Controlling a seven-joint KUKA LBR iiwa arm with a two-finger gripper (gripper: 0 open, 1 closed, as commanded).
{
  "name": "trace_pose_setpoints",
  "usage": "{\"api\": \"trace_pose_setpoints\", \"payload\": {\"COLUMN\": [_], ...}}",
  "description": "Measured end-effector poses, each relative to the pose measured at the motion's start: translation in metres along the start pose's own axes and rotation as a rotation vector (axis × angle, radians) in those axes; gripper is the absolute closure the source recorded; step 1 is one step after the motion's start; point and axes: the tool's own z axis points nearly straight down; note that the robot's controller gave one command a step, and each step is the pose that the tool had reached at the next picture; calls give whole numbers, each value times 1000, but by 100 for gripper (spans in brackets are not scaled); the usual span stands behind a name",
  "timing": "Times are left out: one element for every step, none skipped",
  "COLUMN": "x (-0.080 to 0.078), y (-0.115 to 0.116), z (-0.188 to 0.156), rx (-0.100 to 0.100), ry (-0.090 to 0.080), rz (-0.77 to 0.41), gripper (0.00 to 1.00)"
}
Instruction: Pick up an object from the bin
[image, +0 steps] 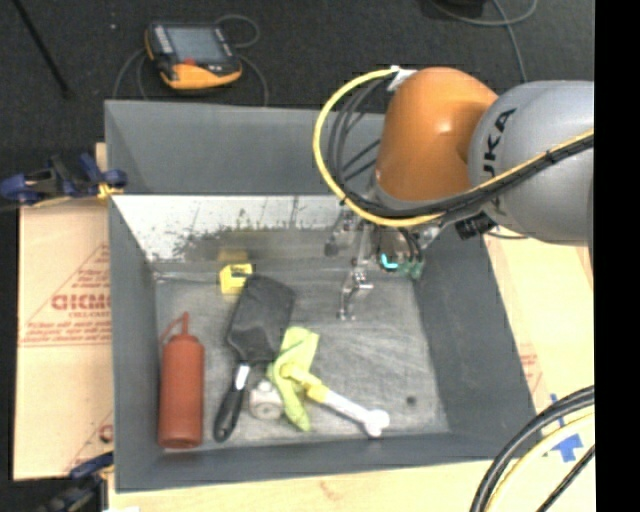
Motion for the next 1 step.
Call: {"api": "trace_pose_setpoints", "payload": {"x": [-1], "y": [0], "z": [-5], "rx": [0], "ry": [-8], "rz": [0], "gripper": [0]}}
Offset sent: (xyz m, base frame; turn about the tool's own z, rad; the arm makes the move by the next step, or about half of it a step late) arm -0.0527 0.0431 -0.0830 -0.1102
